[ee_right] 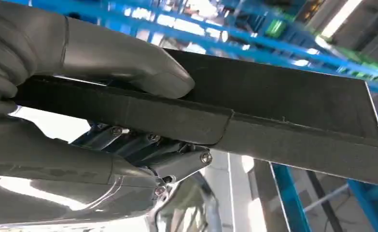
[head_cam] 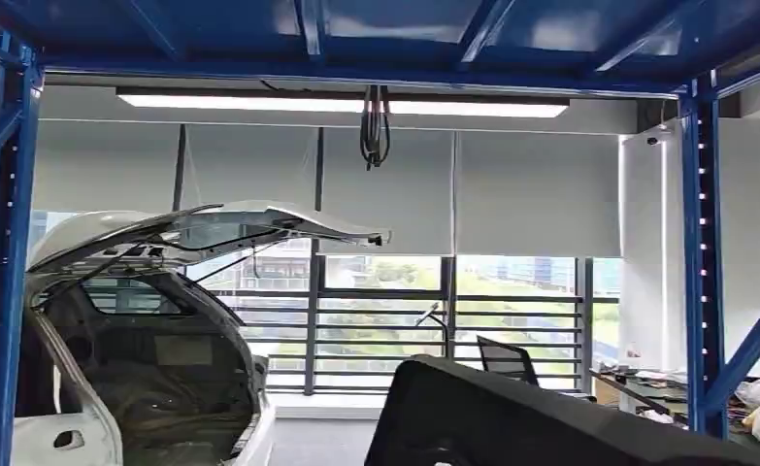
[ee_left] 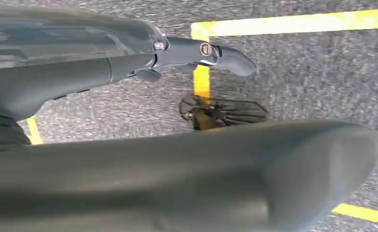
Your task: Take the parts from the cabinet and place them on the table.
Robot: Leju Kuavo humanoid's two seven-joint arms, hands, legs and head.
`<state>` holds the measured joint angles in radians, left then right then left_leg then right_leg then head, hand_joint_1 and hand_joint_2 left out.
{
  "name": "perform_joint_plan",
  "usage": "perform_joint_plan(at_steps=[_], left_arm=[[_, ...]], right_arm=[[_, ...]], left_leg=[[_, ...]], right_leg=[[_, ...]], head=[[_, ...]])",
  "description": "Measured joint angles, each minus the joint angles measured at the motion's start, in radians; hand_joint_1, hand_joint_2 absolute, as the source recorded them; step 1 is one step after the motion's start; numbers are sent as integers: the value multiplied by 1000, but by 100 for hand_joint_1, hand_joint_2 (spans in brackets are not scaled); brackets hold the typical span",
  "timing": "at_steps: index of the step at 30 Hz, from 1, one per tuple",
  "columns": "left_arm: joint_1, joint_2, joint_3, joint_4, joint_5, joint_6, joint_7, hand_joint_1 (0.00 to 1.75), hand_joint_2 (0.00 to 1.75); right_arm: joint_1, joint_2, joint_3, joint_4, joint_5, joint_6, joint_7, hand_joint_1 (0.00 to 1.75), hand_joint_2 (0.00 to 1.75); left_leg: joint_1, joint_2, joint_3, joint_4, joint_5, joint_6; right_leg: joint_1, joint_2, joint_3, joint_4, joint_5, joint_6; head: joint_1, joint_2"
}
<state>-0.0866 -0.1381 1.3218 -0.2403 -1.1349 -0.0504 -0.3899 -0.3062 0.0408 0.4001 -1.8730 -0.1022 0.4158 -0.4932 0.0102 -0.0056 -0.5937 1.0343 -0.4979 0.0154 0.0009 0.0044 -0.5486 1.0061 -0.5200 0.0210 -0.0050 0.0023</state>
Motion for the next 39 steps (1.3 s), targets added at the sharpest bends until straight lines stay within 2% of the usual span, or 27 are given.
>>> perform_joint_plan(at_steps=[7,13,16,18,23,25,27,28,30,31,32,33,34,35,36,37,39], left_arm=[[1,0,6,0,-3,8,12,0,175],[1,0,6,0,-3,8,12,0,175],[1,0,9,0,-4,9,14,0,175],[2,0,11,0,-5,11,41,0,175],[4,2,15,0,-5,21,66,0,175],[4,2,15,0,-5,26,72,0,175],[4,2,15,0,-5,27,72,0,175],[4,3,15,0,-5,28,73,0,175],[6,3,16,0,-5,28,76,0,175],[7,3,16,0,-5,28,76,0,175],[8,3,16,0,-6,28,76,0,175],[8,3,16,0,-6,28,76,0,175],[8,3,16,0,-6,28,76,0,175],[7,3,16,0,-6,28,76,0,175],[7,3,16,0,-6,28,76,0,175],[6,4,16,0,-7,28,76,0,175],[8,4,16,0,-8,27,75,0,175]], right_arm=[[18,-6,34,-10,-54,33,11,175,175],[18,-6,35,-9,-55,34,11,175,175],[17,-7,70,0,-74,37,31,175,175],[14,-7,105,8,-94,25,30,175,175],[14,-7,105,6,-83,18,22,175,175],[14,-7,105,1,-74,12,19,175,175],[14,-7,105,-3,-71,11,17,175,175],[14,-8,105,-5,-69,11,15,175,175],[18,-10,103,-6,-68,11,13,175,175],[20,-11,103,-6,-68,11,13,175,175],[22,-13,102,-6,-68,12,13,175,175],[22,-14,102,-6,-68,12,13,175,175],[22,-15,102,-6,-67,13,13,175,175],[22,-15,101,-8,-67,13,13,175,175],[21,-15,101,-10,-67,13,13,175,175],[20,-15,101,-11,-66,13,13,175,175],[20,-15,100,-12,-63,13,12,175,175]], left_leg=[[0,0,0,0,0,0],[0,0,0,0,0,0],[-1,0,0,0,0,0],[-5,0,0,1,-1,1],[-12,0,0,4,2,6],[-9,0,0,-2,7,13],[-2,5,1,-9,14,22],[-1,6,0,-9,15,25],[-2,9,-1,-9,17,25],[-2,10,-2,-9,18,23],[-1,10,-2,-9,20,21],[-1,10,-2,-8,21,19],[0,10,-2,-8,22,16],[2,10,-1,-7,23,13],[3,9,-3,-6,25,8],[-1,8,-8,-6,29,-2],[1,8,-13,-8,40,-18]], right_leg=[[0,0,0,0,0,0],[0,0,0,0,0,0],[-1,0,0,0,0,0],[-4,0,0,-1,1,1],[-11,-1,1,-1,6,10],[-10,1,0,-2,8,14],[-11,-1,-6,21,-25,18],[-13,-1,-25,71,-65,19],[-16,-1,-93,245,-151,21],[-17,-1,-115,303,-166,23],[-18,-1,-115,312,-154,24],[-20,-2,-94,275,-123,24],[-21,-2,-55,202,-81,24],[-22,-2,-5,105,-35,24],[-23,-2,34,21,-19,22],[-15,2,43,3,-23,16],[-11,4,31,5,-18,8]], head=[[0,0],[0,0],[0,0],[0,0],[0,0],[0,0],[0,0],[0,0],[0,0],[0,0],[0,0],[0,0],[0,0],[0,0],[0,0],[0,0],[0,0]])
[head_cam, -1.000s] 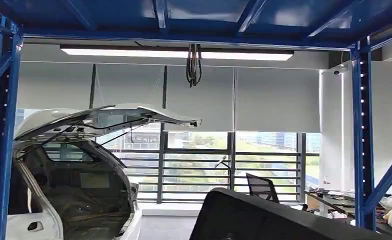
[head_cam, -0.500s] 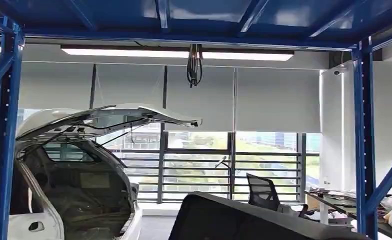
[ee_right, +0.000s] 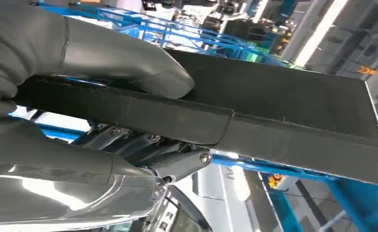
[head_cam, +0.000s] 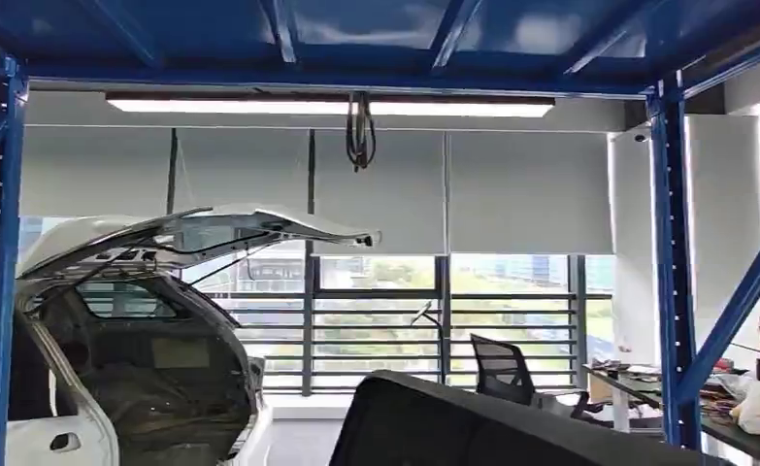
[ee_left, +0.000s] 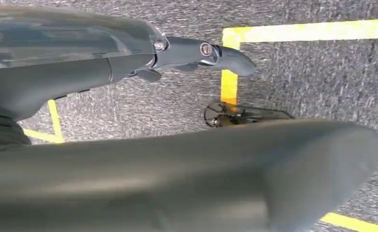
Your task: Take the parts from the cabinet and place them on the table.
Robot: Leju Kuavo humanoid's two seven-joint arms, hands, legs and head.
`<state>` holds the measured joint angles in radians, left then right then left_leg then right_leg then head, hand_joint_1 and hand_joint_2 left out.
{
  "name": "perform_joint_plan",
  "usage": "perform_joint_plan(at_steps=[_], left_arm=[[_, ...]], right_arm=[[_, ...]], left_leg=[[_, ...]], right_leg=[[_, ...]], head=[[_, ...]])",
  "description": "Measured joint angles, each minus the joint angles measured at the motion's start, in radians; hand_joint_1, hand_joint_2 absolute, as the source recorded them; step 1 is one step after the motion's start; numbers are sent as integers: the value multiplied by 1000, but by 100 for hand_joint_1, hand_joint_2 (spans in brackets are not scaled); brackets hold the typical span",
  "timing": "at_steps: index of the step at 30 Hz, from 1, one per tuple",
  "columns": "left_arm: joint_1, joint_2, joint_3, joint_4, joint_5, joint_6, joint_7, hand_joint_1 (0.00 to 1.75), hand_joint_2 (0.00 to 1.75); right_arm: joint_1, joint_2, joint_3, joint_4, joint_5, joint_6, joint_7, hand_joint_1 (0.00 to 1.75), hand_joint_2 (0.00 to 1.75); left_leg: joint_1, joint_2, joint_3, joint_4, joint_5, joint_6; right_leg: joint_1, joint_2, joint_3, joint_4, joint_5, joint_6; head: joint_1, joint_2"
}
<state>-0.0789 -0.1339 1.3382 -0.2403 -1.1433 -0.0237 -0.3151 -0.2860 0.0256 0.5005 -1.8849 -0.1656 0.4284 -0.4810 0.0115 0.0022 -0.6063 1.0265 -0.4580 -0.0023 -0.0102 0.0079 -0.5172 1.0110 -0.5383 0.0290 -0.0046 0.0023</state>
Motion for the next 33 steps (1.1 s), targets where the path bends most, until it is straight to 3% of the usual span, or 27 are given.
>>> perform_joint_plan(at_steps=[1,2,3,4,6,7,8,9,10,12,13,16,17,18,19,21,22,23,24,25,27,28,29,31,32,33], left_arm=[[1,0,0,0,0,0,0,0,175],[3,0,0,0,-1,0,-1,0,175],[2,0,0,0,-2,-1,-2,0,175],[2,0,0,0,-3,0,-2,0,175],[2,0,0,0,-6,-2,-2,0,175],[2,0,0,0,-8,-2,-2,0,175],[3,0,0,0,-9,-2,-2,0,175],[3,0,0,0,-9,-2,-2,0,175],[3,0,0,0,-9,-2,-2,0,175],[1,0,0,0,-10,-2,-2,0,175],[-1,2,0,0,-10,-2,-3,0,175],[-1,2,0,0,-11,-2,-3,0,175],[1,2,0,0,-12,-2,-3,0,175],[0,1,0,0,-12,-2,-3,0,175],[-2,1,0,0,-12,-2,-3,0,175],[-2,2,0,0,-12,-1,-3,0,175],[-2,2,0,0,-12,-1,-3,0,175],[-2,2,0,0,-12,-1,-3,0,175],[-2,2,0,0,-12,-2,-3,0,175],[-2,2,0,0,-12,-2,-3,0,175],[-2,2,0,0,-12,-2,-3,0,175],[-2,2,0,0,-12,-2,-3,0,175],[-2,1,0,0,-12,-2,-3,0,175],[-2,2,-1,0,-13,-4,-3,0,175],[-1,1,-1,0,-14,-5,-3,0,175],[0,2,0,0,-14,-6,-3,0,175]], right_arm=[[0,0,0,0,2,0,0,175,175],[-1,0,-1,0,4,0,0,175,175],[-2,0,-1,0,5,0,-1,175,175],[-2,0,-1,0,5,0,-3,175,175],[-2,0,-1,0,6,0,-3,175,175],[-1,0,-1,0,6,0,-3,175,175],[0,0,-1,0,6,0,-3,175,175],[0,0,-1,0,7,0,-4,175,175],[0,0,-2,0,7,0,-5,175,175],[0,0,-3,0,7,0,-5,175,175],[-1,0,-3,-1,7,0,-6,175,175],[-1,0,-4,-1,7,0,-8,175,175],[-1,0,-4,-2,7,0,-8,175,175],[-1,-1,-4,-2,7,0,-9,175,175],[-1,-2,-4,-3,7,1,-9,175,175],[0,-3,-4,-3,7,1,-9,175,175],[1,-3,-4,-3,7,1,-9,175,175],[2,-3,-4,-3,7,1,-9,175,175],[3,-4,-4,-3,7,2,-9,175,175],[3,-4,-4,-3,7,3,-10,175,175],[2,-4,-4,-6,6,3,-10,175,175],[1,-4,-4,-11,6,4,-10,175,175],[0,-4,-4,-14,5,6,-12,175,175],[0,-4,-4,-17,4,6,-13,175,175],[0,-4,-4,-17,3,7,-14,175,175],[-1,-4,-4,-17,2,10,-14,175,175]], left_leg=[[3,0,0,-3,5,-8],[5,-2,-6,-2,4,-14],[7,-2,-10,9,-23,-17],[7,-2,-26,59,-77,-19],[7,-2,-75,210,-171,-23],[7,-2,-93,279,-198,-23],[7,-2,-91,302,-198,-23],[6,-2,-66,279,-177,-22],[6,-2,-21,213,-141,-19],[4,-2,99,24,-82,-9],[-1,-4,126,-25,-89,-5],[-6,-5,115,-32,-86,-2],[-4,-4,109,-36,-77,8],[1,5,106,-40,-67,18],[1,5,96,-39,-59,27],[-3,6,76,-38,-43,33],[-5,8,65,-37,-34,34],[-6,9,54,-35,-27,34],[-7,9,42,-32,-20,33],[-7,9,30,-29,-14,31],[-7,8,15,-21,-4,27],[-9,7,10,-19,1,23],[-11,7,6,-18,8,16],[-5,8,2,-22,23,5],[-4,7,1,-24,30,-1],[-2,5,-7,-20,25,-5]], right_leg=[[3,0,-3,2,3,-7],[-1,-2,-6,-5,13,-23],[-3,-7,-13,-7,20,-31],[-2,-7,-22,-6,26,-41],[3,-11,-41,-6,38,-48],[6,-11,-51,-5,45,-49],[8,-12,-60,-5,52,-49],[9,-11,-68,-4,58,-49],[9,-11,-75,-3,63,-47],[10,-10,-83,0,70,-41],[15,-10,-89,4,74,-35],[10,-11,-100,4,95,-17],[13,-9,-102,4,102,-10],[10,-6,-108,14,78,-5],[9,-7,-118,47,32,-1],[4,-7,-160,191,-74,4],[4,-7,-179,271,-110,7],[4,-7,-182,310,-113,7],[4,-7,-164,304,-93,8],[4,-7,-123,253,-58,7],[5,-7,-5,76,2,-2],[9,-6,45,-10,-15,-9],[11,-5,62,-45,-19,-11],[17,-4,51,-40,-10,-19],[19,-4,48,-40,-3,-28],[8,-11,40,-52,14,-39]], head=[[0,0],[0,0],[0,0],[0,0],[0,0],[0,0],[0,0],[0,0],[0,0],[0,0],[0,0],[0,0],[0,0],[0,0],[0,0],[0,0],[0,0],[0,0],[0,0],[0,0],[0,0],[0,0],[0,0],[0,0],[0,0],[0,0]])
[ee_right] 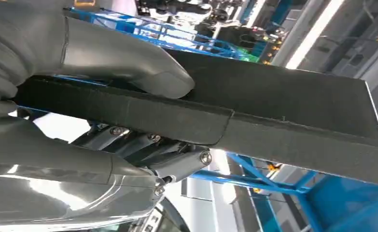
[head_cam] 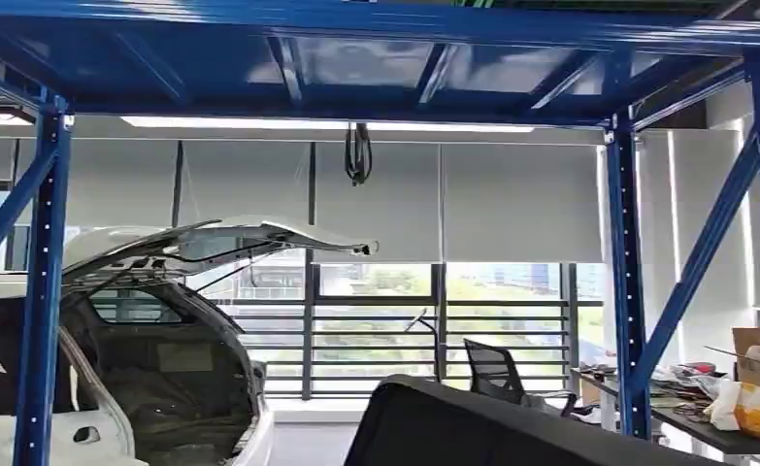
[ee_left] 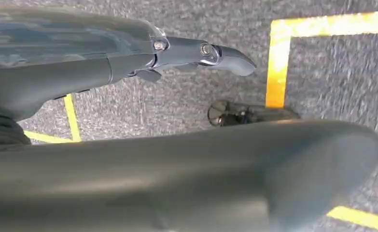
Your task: Take the parts from the cabinet and place them on the table.
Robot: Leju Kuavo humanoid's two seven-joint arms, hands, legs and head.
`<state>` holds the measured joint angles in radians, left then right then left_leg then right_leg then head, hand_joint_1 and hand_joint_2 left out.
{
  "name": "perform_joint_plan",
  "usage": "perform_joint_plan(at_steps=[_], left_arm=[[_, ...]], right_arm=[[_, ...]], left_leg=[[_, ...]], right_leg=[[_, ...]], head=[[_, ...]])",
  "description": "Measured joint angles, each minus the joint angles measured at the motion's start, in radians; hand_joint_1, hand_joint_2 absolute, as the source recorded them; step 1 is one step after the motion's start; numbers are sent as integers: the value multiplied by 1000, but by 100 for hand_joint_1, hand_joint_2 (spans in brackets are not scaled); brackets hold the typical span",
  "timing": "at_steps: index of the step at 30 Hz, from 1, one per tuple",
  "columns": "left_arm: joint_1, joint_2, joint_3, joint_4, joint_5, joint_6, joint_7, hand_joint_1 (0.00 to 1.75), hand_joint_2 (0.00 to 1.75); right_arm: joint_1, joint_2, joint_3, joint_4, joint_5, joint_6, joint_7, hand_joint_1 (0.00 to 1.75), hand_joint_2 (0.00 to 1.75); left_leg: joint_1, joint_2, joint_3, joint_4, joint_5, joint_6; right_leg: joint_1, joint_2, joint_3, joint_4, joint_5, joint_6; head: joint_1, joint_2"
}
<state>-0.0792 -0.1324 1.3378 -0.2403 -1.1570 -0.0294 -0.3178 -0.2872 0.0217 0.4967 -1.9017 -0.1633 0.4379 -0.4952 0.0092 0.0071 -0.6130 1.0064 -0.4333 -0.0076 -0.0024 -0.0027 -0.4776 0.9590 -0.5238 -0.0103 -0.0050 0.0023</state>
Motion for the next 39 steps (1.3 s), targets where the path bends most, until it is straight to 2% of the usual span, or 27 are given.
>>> perform_joint_plan(at_steps=[1,3,4,5,7,9,11,14,15,16,17,19,20,21,23,24,25,26,27,29,30,31,33,35,36,37,39], left_arm=[[0,0,0,0,0,-2,4,0,175],[2,0,0,0,0,-3,8,0,175],[2,0,0,0,0,-5,8,0,175],[2,0,0,0,2,-5,10,0,175],[3,4,0,0,3,-6,14,0,175],[3,11,1,0,6,-10,20,0,175],[2,17,3,0,10,-14,24,0,175],[3,22,10,0,17,-18,40,0,175],[7,22,11,0,17,-23,51,0,175],[7,25,13,0,17,-24,61,0,175],[9,28,17,0,18,-27,74,0,175],[14,34,25,0,21,-30,99,0,175],[17,37,27,0,23,-32,110,0,175],[19,42,30,0,26,-32,121,0,175],[24,50,39,0,27,-29,137,0,175],[25,53,43,0,28,-29,140,0,175],[26,54,45,0,29,-27,144,0,175],[24,55,47,0,29,-27,149,0,175],[22,59,51,0,29,-26,158,0,175],[26,61,55,0,29,-27,169,0,175],[30,64,56,0,32,-31,172,0,175],[31,68,58,0,34,-32,176,0,175],[32,67,61,0,35,-34,177,0,175],[31,68,64,0,35,-34,179,0,175],[31,68,66,0,35,-33,182,0,175],[34,69,67,0,35,-32,185,0,175],[37,70,68,0,33,-27,189,0,175]], right_arm=[[-2,0,0,0,0,2,-1,175,175],[-1,0,0,-2,-3,6,-4,175,175],[-1,0,0,-2,-3,9,-6,175,175],[-1,0,0,-2,-4,10,-8,175,175],[-1,0,0,-1,-5,12,-9,175,175],[-1,0,0,-2,-6,14,-11,175,175],[-3,0,0,-3,-9,18,-14,175,175],[-5,0,0,-3,-11,21,-19,175,175],[-5,-1,0,-2,-11,24,-20,175,175],[-6,-2,0,-3,-10,29,-22,175,175],[-8,-5,0,-2,-8,31,-22,175,175],[-13,-8,0,0,-3,31,-24,175,175],[-14,-10,1,3,-2,31,-27,175,175],[-15,-12,1,6,-1,31,-28,175,175],[-16,-16,2,11,-2,31,-29,175,175],[-18,-17,2,13,-2,31,-29,175,175],[-23,-17,2,13,-3,31,-30,175,175],[-26,-17,2,13,-3,31,-31,175,175],[-30,-18,1,13,-5,32,-32,175,175],[-35,-18,2,15,-9,34,-32,175,175],[-38,-18,3,16,-11,35,-32,175,175],[-42,-18,3,18,-12,36,-32,175,175],[-42,-18,2,18,-15,37,-32,175,175],[-41,-19,2,23,-15,37,-32,175,175],[-40,-19,3,26,-15,38,-32,175,175],[-39,-19,3,28,-15,39,-32,175,175],[-40,-19,3,29,-15,38,-31,175,175]], left_leg=[[-1,-1,-11,19,-44,-3],[2,-1,-47,152,-169,-9],[2,-2,-64,227,-210,-12],[3,-1,-73,288,-223,-14],[4,-1,-36,284,-168,-16],[6,-1,62,147,-102,-16],[5,-5,171,-18,-124,-10],[-1,-6,164,-26,-134,4],[4,-4,152,-33,-124,16],[4,0,140,-31,-113,25],[4,-1,127,-32,-103,33],[1,-3,104,-31,-83,39],[-1,-6,92,-30,-73,39],[-2,-11,81,-29,-64,39],[-7,-25,60,-29,-47,38],[-10,-34,53,-29,-40,37],[-8,-42,50,-29,-34,37],[-14,-49,45,-27,-30,33],[-13,-59,41,-27,-21,27],[-9,-78,31,-28,-10,18],[-15,-88,24,-26,-6,11],[-13,-69,13,-11,-25,10],[-8,-29,-33,96,-107,-3],[-2,-23,-99,266,-180,-15],[1,-21,-108,302,-182,-19],[4,-19,-93,288,-164,-23],[9,-2,-11,144,-86,-28]], right_leg=[[2,-3,-12,1,11,-7],[3,-4,-43,2,33,-14],[4,-5,-58,3,44,-14],[4,-6,-74,5,54,-13],[4,-7,-106,14,71,-9],[2,-6,-137,30,83,-1],[8,-6,-157,54,90,7],[5,-9,-170,54,119,25],[7,-6,-179,55,123,31],[3,-4,-188,68,90,36],[2,-3,-203,112,33,39],[1,-3,-238,256,-73,44],[1,-3,-251,323,-91,45],[1,-3,-253,365,-77,45],[3,1,-194,311,-8,37],[4,12,-132,221,17,26],[6,47,-66,124,25,12],[13,76,-13,51,10,3],[8,72,3,16,2,5],[14,53,0,13,1,5],[7,42,4,-6,2,2],[2,27,2,-14,5,-4],[2,9,-9,-16,12,-14],[3,-19,-19,-11,14,-14],[3,-31,-22,-8,14,-14],[3,-43,-22,-6,14,-13],[2,-64,-23,1,10,-8]], head=[[0,0],[0,0],[0,0],[0,0],[0,0],[0,0],[0,0],[0,0],[1,0],[0,0],[-1,1],[-2,0],[-1,0],[-2,0],[-2,0],[-2,0],[-1,0],[-1,0],[-1,0],[-1,0],[-1,0],[0,0],[1,0],[0,0],[0,0],[0,0],[0,0]])
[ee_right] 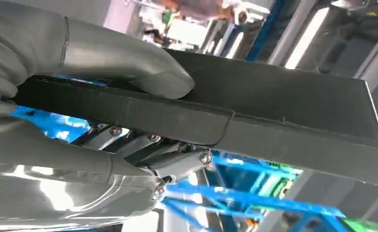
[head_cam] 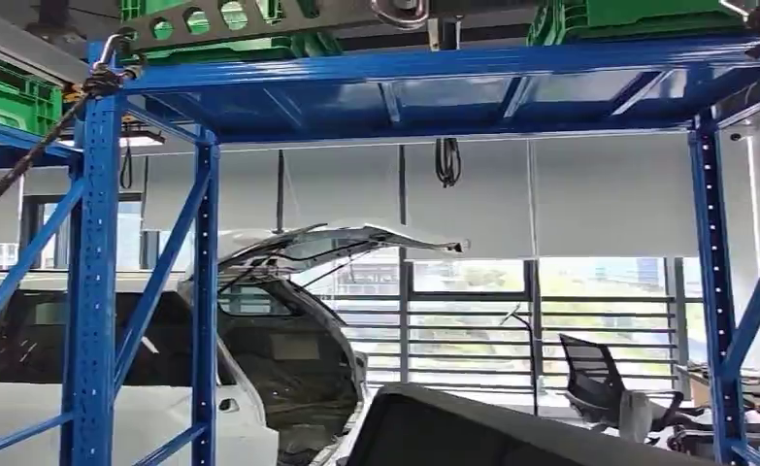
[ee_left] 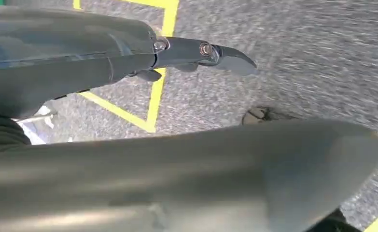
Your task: Take the parts from the cabinet and place them on the table.
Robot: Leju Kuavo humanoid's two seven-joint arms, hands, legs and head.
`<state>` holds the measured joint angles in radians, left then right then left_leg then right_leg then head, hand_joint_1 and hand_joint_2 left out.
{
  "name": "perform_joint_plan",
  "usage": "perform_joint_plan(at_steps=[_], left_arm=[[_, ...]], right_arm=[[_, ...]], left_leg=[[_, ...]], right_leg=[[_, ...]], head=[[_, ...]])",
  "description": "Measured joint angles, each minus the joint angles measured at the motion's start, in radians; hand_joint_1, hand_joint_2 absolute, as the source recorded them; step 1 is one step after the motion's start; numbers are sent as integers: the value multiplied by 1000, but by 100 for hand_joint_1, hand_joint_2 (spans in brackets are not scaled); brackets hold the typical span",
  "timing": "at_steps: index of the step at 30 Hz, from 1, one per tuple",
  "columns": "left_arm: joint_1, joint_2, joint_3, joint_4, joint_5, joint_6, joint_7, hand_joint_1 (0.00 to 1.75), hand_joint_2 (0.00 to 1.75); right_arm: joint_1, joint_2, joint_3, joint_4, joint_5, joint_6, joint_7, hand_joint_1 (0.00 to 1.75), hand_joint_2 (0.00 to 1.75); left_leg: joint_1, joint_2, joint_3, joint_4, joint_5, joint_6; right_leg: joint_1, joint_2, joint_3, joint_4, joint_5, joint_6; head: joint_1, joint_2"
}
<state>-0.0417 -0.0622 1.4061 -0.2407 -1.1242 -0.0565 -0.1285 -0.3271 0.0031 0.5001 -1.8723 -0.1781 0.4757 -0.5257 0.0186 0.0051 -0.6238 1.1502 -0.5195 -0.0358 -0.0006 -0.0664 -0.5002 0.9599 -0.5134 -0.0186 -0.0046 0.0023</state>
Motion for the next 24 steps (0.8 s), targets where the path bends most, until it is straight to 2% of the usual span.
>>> perform_joint_plan(at_steps=[1,2,3,4,6,7,8,9,11,12,13,14,15,16,17,18,19,21,22,23,24], left_arm=[[0,1,0,0,0,2,2,0,175],[-2,1,1,0,0,2,5,0,175],[-4,1,2,0,-1,2,9,0,175],[-4,1,2,0,-3,3,15,0,175],[3,1,4,0,-8,13,21,0,175],[5,1,4,0,-10,15,18,0,175],[5,2,5,0,-12,16,13,0,175],[3,7,5,-2,-15,16,8,0,175],[-1,14,5,-4,-16,19,0,0,175],[-1,18,5,-5,-16,25,-6,0,175],[-1,22,5,-5,-16,28,-12,0,175],[-1,26,6,-5,-16,34,-15,0,175],[-1,29,6,-6,-16,35,-18,0,175],[-2,32,7,-6,-15,36,-20,0,175],[-3,33,8,-6,-14,36,-21,0,175],[-8,34,8,-6,-14,36,-22,0,175],[-8,36,8,-6,-15,37,-22,0,175],[-5,37,9,-6,-16,39,-21,0,175],[-4,38,9,-6,-16,43,-21,0,175],[-3,37,10,-6,-17,43,-21,0,175],[-3,38,10,-6,-18,45,-21,0,175]], right_arm=[[0,0,0,1,0,-2,1,175,175],[1,0,0,2,0,-3,2,175,175],[0,-1,0,4,-3,-3,4,175,175],[0,-1,0,7,-5,-3,5,175,175],[-3,-1,0,14,-9,-2,5,175,175],[-5,-1,0,15,-9,-3,5,175,175],[-5,-2,0,14,-9,-4,5,175,175],[-4,-2,-2,14,-8,-6,6,175,175],[0,-4,-2,14,-6,-11,11,175,175],[3,-5,-2,14,-5,-13,13,175,175],[6,-6,-2,12,-3,-15,15,175,175],[8,-6,-2,8,-3,-17,19,175,175],[9,-6,-2,4,-3,-18,20,175,175],[8,-6,-3,1,-3,-18,20,175,175],[9,-6,-3,-2,-3,-19,20,175,175],[12,-6,-4,-3,-3,-19,20,175,175],[14,-8,-6,-4,-4,-21,19,175,175],[13,-9,-7,-5,-5,-20,19,175,175],[13,-9,-7,-8,-6,-20,18,175,175],[15,-9,-7,-8,-7,-19,16,175,175],[16,-10,-9,-9,-10,-17,11,175,175]], left_leg=[[1,29,56,-101,39,-1],[-7,68,84,-146,28,1],[-11,67,78,-148,33,18],[-12,59,73,-151,30,22],[-12,38,66,-152,32,40],[-6,31,66,-155,37,48],[-5,23,62,-155,40,54],[-5,13,58,-155,43,59],[-8,-11,51,-154,47,65],[-10,-22,49,-154,49,67],[-12,-35,49,-154,50,67],[-13,-47,50,-153,50,68],[-16,-61,52,-152,51,67],[-17,-72,53,-152,51,67],[-13,-81,50,-153,53,64],[-15,-94,44,-149,57,58],[-8,-103,37,-150,61,51],[-6,-126,29,-154,69,38],[-10,-129,24,-152,67,34],[-13,-78,16,-136,46,30],[-12,-44,-8,-84,8,24]], right_leg=[[0,-10,0,6,-4,6],[7,-18,-5,12,-9,14],[10,-27,-6,15,-10,18],[11,-36,-5,18,-9,21],[10,-55,-5,18,-9,29],[6,-35,-8,22,-23,39],[3,19,-20,53,-49,43],[1,48,-53,128,-94,46],[0,59,-135,305,-166,47],[0,60,-160,352,-171,47],[0,61,-159,347,-152,45],[0,64,-137,299,-114,41],[0,72,-96,205,-58,35],[1,94,-57,117,-9,26],[1,150,-31,52,5,14],[-1,166,-33,43,11,12],[3,152,-33,42,11,13],[5,131,-33,36,10,10],[-7,113,-27,11,12,9],[-7,100,-26,6,17,5],[-7,87,-28,6,19,2]], head=[[0,0],[0,0],[0,0],[0,0],[0,0],[0,0],[0,0],[0,0],[0,0],[0,0],[0,0],[0,0],[0,0],[0,0],[0,0],[1,0],[0,1],[0,0],[0,0],[1,0],[1,0]])
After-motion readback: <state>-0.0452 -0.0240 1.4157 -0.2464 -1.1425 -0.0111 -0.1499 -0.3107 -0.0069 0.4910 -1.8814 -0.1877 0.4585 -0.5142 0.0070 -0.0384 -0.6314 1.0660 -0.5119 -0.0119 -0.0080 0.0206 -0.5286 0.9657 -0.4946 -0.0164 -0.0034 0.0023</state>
